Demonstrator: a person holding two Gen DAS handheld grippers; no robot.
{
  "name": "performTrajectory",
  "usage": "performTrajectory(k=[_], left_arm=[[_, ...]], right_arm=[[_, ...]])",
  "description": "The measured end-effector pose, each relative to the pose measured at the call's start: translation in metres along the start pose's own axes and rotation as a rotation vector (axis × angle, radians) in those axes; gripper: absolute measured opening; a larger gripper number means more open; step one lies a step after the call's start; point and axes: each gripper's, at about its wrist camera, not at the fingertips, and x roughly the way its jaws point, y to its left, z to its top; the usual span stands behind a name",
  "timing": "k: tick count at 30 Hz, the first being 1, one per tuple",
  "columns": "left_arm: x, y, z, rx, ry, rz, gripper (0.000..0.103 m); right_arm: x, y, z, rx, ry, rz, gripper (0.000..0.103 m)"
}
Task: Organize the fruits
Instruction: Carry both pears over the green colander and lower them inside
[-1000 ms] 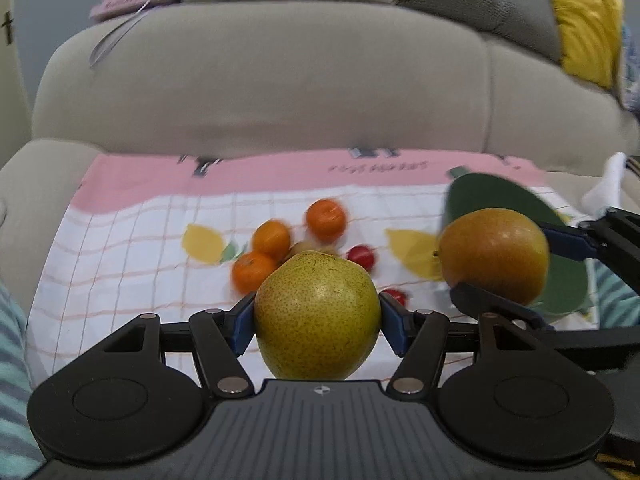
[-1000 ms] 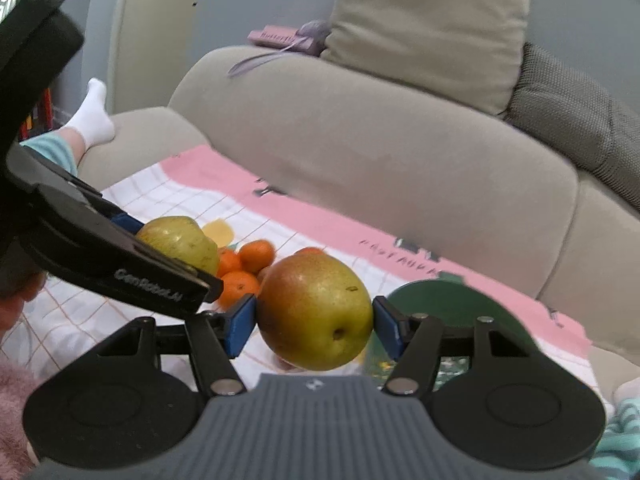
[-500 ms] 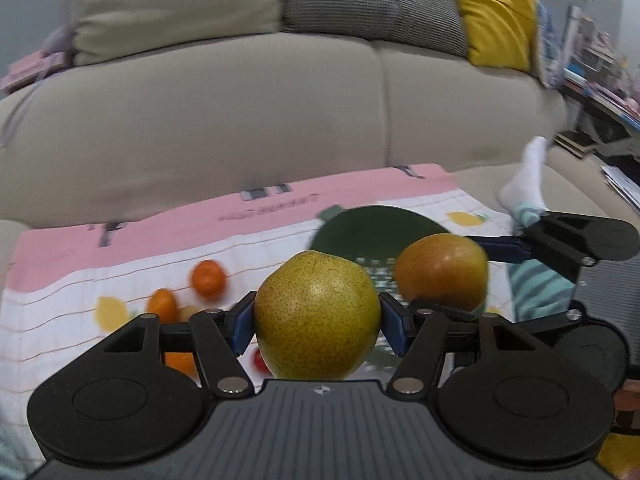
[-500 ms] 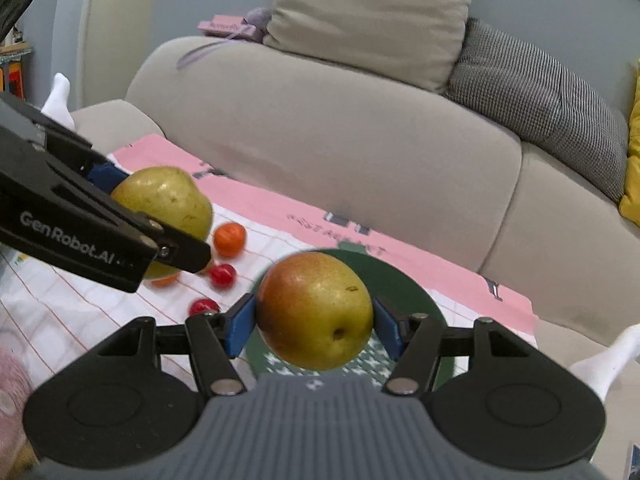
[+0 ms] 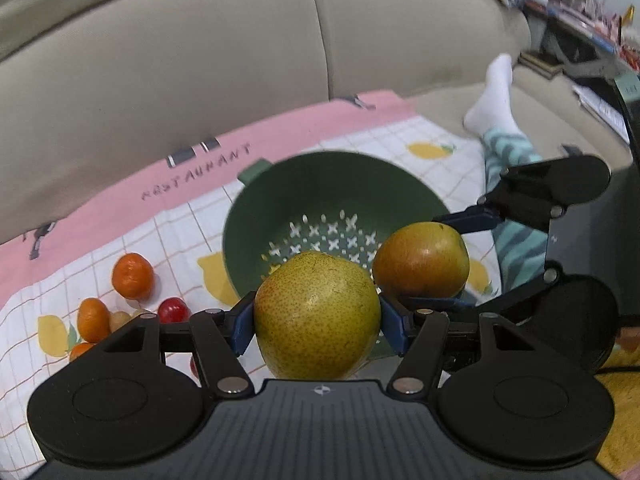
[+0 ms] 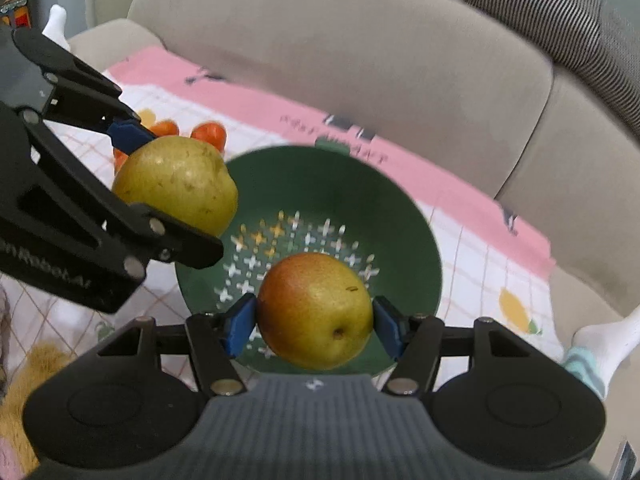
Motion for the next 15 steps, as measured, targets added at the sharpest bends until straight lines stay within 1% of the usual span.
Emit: performTrajectory(k=[11,15], left_arm=[[0.025,0.000,0.020,0.076,0.101,-0.037,0.072],[0.038,0.001,0.025,0.067,0.132,-0.046,0.072]], right_arm=[[0.039,-0.014,0.012,-0.037,0.159,0.120,0.060],[0.048,-0.016,0.017,-0.055,0.196,0.138,0.060]])
